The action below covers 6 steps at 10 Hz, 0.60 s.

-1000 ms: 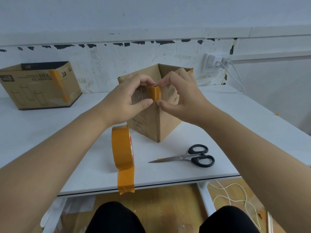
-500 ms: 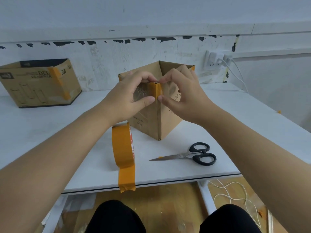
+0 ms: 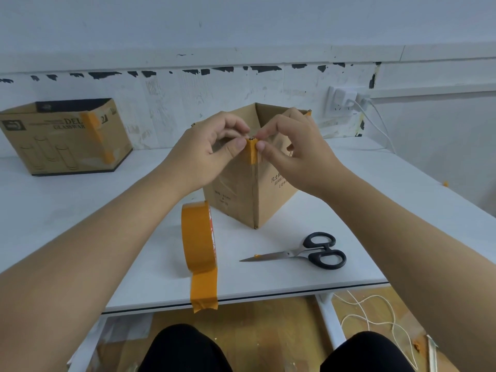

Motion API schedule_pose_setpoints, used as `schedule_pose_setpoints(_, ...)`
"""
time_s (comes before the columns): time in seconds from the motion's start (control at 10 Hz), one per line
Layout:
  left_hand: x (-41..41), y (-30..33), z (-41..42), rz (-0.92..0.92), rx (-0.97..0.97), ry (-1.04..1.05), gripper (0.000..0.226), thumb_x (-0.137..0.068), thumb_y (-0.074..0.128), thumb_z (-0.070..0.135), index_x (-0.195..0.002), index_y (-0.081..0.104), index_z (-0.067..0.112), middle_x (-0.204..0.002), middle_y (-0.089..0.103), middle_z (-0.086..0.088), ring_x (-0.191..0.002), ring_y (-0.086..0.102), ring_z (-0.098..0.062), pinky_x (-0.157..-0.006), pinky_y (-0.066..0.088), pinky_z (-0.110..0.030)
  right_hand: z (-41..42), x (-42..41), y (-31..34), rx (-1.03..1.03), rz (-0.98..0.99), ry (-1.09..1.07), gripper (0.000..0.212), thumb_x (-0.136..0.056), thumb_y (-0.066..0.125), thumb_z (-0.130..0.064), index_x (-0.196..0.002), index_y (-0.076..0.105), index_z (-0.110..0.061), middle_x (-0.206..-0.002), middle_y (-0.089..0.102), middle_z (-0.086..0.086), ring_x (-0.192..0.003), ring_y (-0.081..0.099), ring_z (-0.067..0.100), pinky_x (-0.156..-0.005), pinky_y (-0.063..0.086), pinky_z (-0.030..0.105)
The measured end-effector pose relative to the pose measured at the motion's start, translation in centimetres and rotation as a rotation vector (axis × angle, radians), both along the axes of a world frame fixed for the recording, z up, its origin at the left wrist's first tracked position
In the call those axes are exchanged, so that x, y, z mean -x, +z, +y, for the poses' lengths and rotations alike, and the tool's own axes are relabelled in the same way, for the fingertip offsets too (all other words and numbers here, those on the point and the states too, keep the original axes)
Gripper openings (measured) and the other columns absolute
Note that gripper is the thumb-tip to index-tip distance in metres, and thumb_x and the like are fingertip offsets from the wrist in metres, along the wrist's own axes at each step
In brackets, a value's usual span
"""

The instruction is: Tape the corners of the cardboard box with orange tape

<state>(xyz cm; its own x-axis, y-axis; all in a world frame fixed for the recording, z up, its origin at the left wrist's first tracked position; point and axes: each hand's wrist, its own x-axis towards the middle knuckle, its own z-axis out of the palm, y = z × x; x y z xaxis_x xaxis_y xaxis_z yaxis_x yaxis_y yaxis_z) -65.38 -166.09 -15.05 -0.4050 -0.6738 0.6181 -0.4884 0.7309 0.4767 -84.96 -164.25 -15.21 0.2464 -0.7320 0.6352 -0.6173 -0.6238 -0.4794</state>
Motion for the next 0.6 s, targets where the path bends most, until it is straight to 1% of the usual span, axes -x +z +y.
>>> schedule_pose_setpoints(0.1, 0.2, 0.0, 0.0, 0.013, -0.006, 0.017, 0.015, -0.094, 0.056, 0.025, -0.107, 0.052, 0.032, -0.100, 0.063, 0.026, -0.101, 0.058, 0.010, -0.088, 0.040, -0.007, -0.1, -0.1, 0.1, 0.010, -0.012, -0.017, 0.010, -0.089, 0.066, -0.028, -0.098, 0.068, -0.023, -0.096, 0.052, -0.001, -0.098, 0.046, 0.021, -0.080, 0.034, 0.025)
schedule_pose_setpoints(0.2, 0.1, 0.2, 0.3, -0.003, -0.017, 0.012, 0.015, -0.095, 0.054, 0.024, -0.108, 0.052, 0.031, -0.102, 0.061, 0.026, -0.104, 0.056, 0.011, -0.088, 0.039, -0.005, -0.1, -0.1, 0.3, 0.009, -0.012, -0.027, 0.012, -0.089, 0.066, -0.028, -0.099, 0.069, -0.023, -0.095, 0.052, -0.003, -0.098, 0.047, 0.020, -0.078, 0.033, 0.023)
schedule_pose_setpoints(0.3, 0.0, 0.5, 0.8, -0.041, -0.061, 0.009, 0.020, -0.096, 0.052, 0.025, -0.114, 0.047, 0.031, -0.105, 0.059, 0.027, -0.107, 0.053, 0.012, -0.087, 0.037, -0.003, 0.2, 0.0, 0.6, -0.011, 0.007, -0.033, 0.018, -0.090, 0.065, -0.030, -0.106, 0.069, -0.023, -0.102, 0.058, 0.000, -0.102, 0.050, 0.019, -0.083, 0.042, 0.027)
schedule_pose_setpoints(0.4, 0.1, 0.7, 1.1, -0.096, -0.069, 0.026, 0.029, -0.095, 0.053, 0.025, -0.121, 0.043, 0.032, -0.113, 0.056, 0.025, -0.113, 0.048, 0.011, -0.090, 0.034, -0.009, 0.6, 0.4, 0.8, -0.049, -0.038, -0.025, 0.028, -0.091, 0.062, -0.028, -0.118, 0.065, -0.025, -0.109, 0.063, -0.005, -0.106, 0.055, 0.007, -0.087, 0.045, 0.023)
schedule_pose_setpoints(0.5, 0.4, 1.0, 2.2, -0.131, -0.043, 0.085, 0.039, -0.094, 0.054, 0.025, -0.130, 0.041, 0.034, -0.128, 0.046, 0.021, -0.116, 0.044, 0.003, -0.094, 0.033, -0.015, 1.3, 0.8, 0.7, -0.104, -0.123, 0.004, 0.038, -0.093, 0.058, -0.024, -0.131, 0.056, -0.028, -0.120, 0.063, -0.016, -0.115, 0.053, -0.004, -0.095, 0.044, 0.022)
schedule_pose_setpoints(0.6, -0.2, 1.3, 3.6, -0.004, 0.001, 0.120, 0.039, -0.094, 0.053, 0.026, -0.129, 0.041, 0.039, -0.132, 0.044, 0.024, -0.114, 0.046, 0.004, -0.094, 0.032, -0.009, 2.5, 2.3, 0.0, -0.100, -0.176, 0.020, 0.039, -0.095, 0.055, -0.027, -0.134, 0.053, -0.033, -0.132, 0.055, -0.023, -0.125, 0.047, -0.004, -0.105, 0.039, 0.024)
